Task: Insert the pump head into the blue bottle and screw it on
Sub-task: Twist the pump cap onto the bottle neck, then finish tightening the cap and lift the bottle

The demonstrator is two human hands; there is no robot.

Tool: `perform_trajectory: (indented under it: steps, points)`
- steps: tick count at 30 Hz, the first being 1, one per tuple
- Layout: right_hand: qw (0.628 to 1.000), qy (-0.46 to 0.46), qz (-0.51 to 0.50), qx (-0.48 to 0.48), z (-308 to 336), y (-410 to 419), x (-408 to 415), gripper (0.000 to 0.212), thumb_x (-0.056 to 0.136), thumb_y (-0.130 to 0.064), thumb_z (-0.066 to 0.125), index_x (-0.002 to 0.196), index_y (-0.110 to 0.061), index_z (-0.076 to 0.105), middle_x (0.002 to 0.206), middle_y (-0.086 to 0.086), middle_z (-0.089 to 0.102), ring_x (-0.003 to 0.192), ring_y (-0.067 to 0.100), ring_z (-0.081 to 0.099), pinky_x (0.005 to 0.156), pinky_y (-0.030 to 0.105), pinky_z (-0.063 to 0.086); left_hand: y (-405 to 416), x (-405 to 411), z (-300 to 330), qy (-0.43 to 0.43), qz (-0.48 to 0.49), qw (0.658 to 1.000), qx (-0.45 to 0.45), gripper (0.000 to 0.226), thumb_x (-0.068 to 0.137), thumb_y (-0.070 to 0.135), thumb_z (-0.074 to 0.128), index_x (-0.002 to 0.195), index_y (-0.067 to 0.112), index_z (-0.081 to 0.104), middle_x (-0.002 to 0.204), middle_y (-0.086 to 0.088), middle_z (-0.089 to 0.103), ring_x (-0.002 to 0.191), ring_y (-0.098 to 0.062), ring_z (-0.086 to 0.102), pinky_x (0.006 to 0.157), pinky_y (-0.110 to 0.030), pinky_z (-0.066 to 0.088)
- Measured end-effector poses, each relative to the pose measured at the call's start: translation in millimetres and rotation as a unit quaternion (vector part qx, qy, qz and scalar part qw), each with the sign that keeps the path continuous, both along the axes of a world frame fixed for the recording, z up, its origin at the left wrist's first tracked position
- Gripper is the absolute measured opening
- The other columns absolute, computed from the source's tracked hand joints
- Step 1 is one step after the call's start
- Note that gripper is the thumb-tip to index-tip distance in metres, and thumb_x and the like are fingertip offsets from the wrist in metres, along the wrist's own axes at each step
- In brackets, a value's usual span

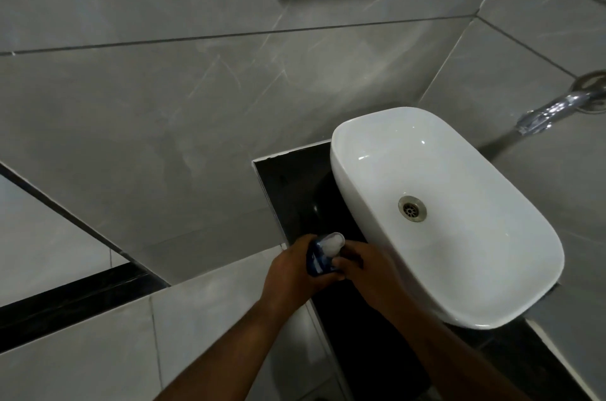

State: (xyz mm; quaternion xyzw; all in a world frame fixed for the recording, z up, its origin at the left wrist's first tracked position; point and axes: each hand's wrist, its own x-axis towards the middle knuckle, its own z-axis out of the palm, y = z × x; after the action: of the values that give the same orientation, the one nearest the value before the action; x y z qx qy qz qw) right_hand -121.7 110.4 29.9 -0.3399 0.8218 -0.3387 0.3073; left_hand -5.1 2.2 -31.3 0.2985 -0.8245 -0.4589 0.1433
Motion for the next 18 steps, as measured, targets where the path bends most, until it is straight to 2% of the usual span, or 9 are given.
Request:
perform_trajectory:
  steps: [4, 7, 10, 11, 14, 15, 18]
  points:
    - [0.998, -0.022, -0.034, -0.041, -6.1, -21.8, -5.0, 0.025, 0.089, -0.010, 0.062, 0.113, -0.015, 0.067, 0.096, -0.002, 0.072, 0.080, -0.011, 0.066, 0.064, 0.004, 0.048, -22.5, -8.7, 2.2, 0.027, 0.004, 1.000, 0.005, 0.068, 0.063, 0.053, 0.082, 0.119, 0.024, 0.058, 0.106, 0.008, 0.068, 0.092, -0.003, 0.060, 0.077, -0.011, 0.045]
    - [0.997, -0.033, -0.030, -0.066, -9.7, -54.0, -13.7, 0.027, 0.090, -0.011, 0.060, 0.116, -0.016, 0.067, 0.103, 0.000, 0.074, 0.089, 0.001, 0.069, 0.072, 0.011, 0.051, -51.0, -19.8, 2.6, 0.039, 0.025, 0.999, 0.013, 0.065, 0.065, 0.047, 0.084, 0.119, 0.024, 0.058, 0.104, 0.011, 0.066, 0.088, 0.000, 0.060, 0.072, -0.003, 0.042]
    - [0.996, -0.034, -0.020, -0.082, -13.6, -96.1, -26.5, 0.027, 0.090, -0.010, 0.059, 0.114, -0.018, 0.068, 0.103, 0.001, 0.075, 0.091, 0.005, 0.069, 0.073, 0.009, 0.051, -87.8, -31.1, 3.0, 0.050, 0.055, 0.997, 0.027, 0.059, 0.067, 0.040, 0.084, 0.118, 0.025, 0.058, 0.098, 0.016, 0.061, 0.080, 0.005, 0.057, 0.069, -0.004, 0.043]
    - [0.996, -0.028, -0.018, -0.087, -15.4, -111.7, -31.2, 0.026, 0.090, -0.011, 0.059, 0.113, -0.019, 0.068, 0.103, 0.002, 0.075, 0.091, 0.007, 0.069, 0.076, 0.012, 0.052, -101.6, -35.3, 2.4, 0.056, 0.064, 0.996, 0.028, 0.059, 0.067, 0.039, 0.084, 0.118, 0.026, 0.058, 0.097, 0.016, 0.062, 0.080, 0.004, 0.058, 0.069, -0.005, 0.043]
    - [0.996, -0.008, -0.016, -0.088, -19.2, -155.6, -43.3, 0.024, 0.088, -0.013, 0.060, 0.109, -0.018, 0.070, 0.100, 0.004, 0.075, 0.092, 0.016, 0.070, 0.087, 0.038, 0.056, -140.7, -47.8, -2.3, 0.063, 0.088, 0.994, 0.015, 0.058, 0.067, 0.034, 0.085, 0.118, 0.023, 0.060, 0.098, 0.011, 0.066, 0.083, 0.002, 0.061, 0.069, -0.004, 0.043]
    - [0.996, 0.000, -0.017, -0.093, -19.2, -166.9, -46.0, 0.022, 0.087, -0.013, 0.060, 0.106, -0.017, 0.070, 0.098, 0.006, 0.076, 0.091, 0.018, 0.070, 0.087, 0.042, 0.056, -151.5, -51.3, -3.3, 0.065, 0.094, 0.993, 0.014, 0.058, 0.066, 0.033, 0.085, 0.118, 0.023, 0.060, 0.098, 0.008, 0.068, 0.084, 0.000, 0.062, 0.069, -0.005, 0.044]
    - [0.995, 0.006, -0.021, -0.096, -18.4, -197.1, -53.0, 0.019, 0.086, -0.011, 0.060, 0.101, -0.012, 0.072, 0.095, 0.011, 0.076, 0.089, 0.023, 0.071, 0.085, 0.042, 0.056, -180.3, -60.1, -6.2, 0.069, 0.103, 0.992, 0.017, 0.063, 0.067, 0.032, 0.086, 0.123, 0.022, 0.059, 0.105, 0.005, 0.069, 0.091, -0.005, 0.064, 0.076, -0.010, 0.048]
